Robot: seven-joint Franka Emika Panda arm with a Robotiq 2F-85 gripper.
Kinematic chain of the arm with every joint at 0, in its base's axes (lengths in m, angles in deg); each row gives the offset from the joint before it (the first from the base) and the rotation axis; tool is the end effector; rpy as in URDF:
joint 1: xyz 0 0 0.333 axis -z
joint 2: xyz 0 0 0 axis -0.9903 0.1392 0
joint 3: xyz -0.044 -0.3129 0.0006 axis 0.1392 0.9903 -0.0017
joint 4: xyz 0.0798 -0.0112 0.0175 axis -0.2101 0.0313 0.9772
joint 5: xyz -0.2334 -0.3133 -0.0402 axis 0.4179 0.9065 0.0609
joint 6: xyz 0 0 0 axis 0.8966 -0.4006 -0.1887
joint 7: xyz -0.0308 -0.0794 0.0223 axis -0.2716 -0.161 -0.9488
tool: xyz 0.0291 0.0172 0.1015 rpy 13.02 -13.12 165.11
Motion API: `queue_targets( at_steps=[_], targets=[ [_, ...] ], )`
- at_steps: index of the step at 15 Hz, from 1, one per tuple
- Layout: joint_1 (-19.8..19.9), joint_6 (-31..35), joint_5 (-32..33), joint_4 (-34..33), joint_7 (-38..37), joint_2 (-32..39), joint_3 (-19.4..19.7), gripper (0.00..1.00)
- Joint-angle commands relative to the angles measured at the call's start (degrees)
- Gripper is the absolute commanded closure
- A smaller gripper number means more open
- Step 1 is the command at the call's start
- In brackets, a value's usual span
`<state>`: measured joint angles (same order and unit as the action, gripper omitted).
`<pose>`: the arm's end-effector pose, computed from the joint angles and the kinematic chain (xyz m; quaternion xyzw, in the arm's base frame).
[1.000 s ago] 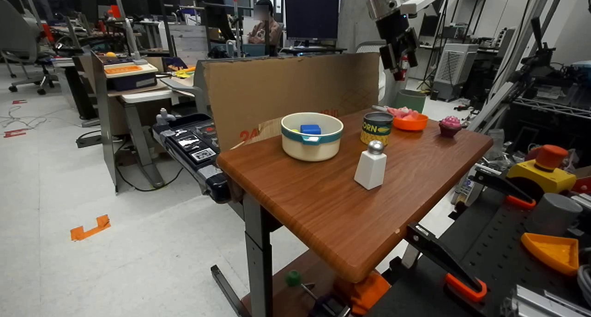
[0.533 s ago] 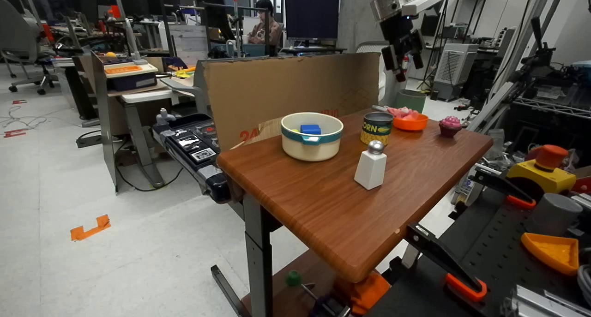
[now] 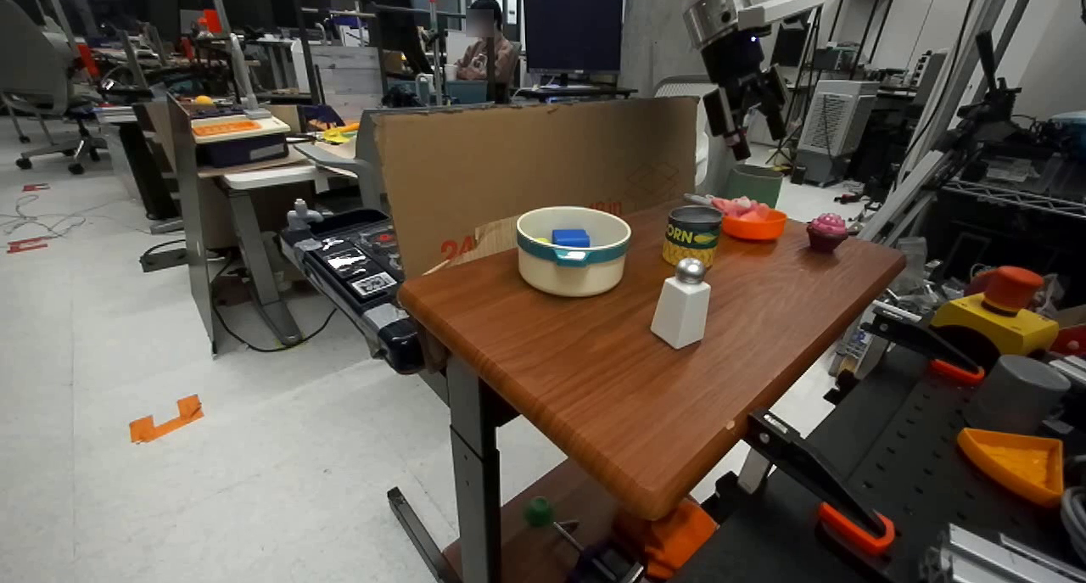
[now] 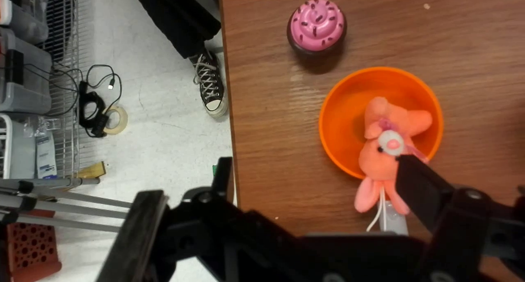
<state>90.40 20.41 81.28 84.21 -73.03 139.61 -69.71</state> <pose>0.6829 -0.2005 0.2502 0.9618 -0.0311 -0.2404 0.1270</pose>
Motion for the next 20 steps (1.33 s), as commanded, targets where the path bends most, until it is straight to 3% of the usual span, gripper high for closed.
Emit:
queue_targets(
  at_steps=[1, 10, 14, 20],
  targets=[
    [0.65, -1.81, -0.75, -2.23, 0.95, 1.00, -0.83, 0.00],
    [0.46, 6.31, 1.17, 0.12, 7.31, -0.35, -1.50, 0.00],
    [0.97, 7.26, 0.48, 0.60, 10.36, -0.86, -2.12, 0.00],
    [0.43, 6.26, 0.74, -0.27, 9.15, 0.09, -1.54, 0.00]
  ],
)
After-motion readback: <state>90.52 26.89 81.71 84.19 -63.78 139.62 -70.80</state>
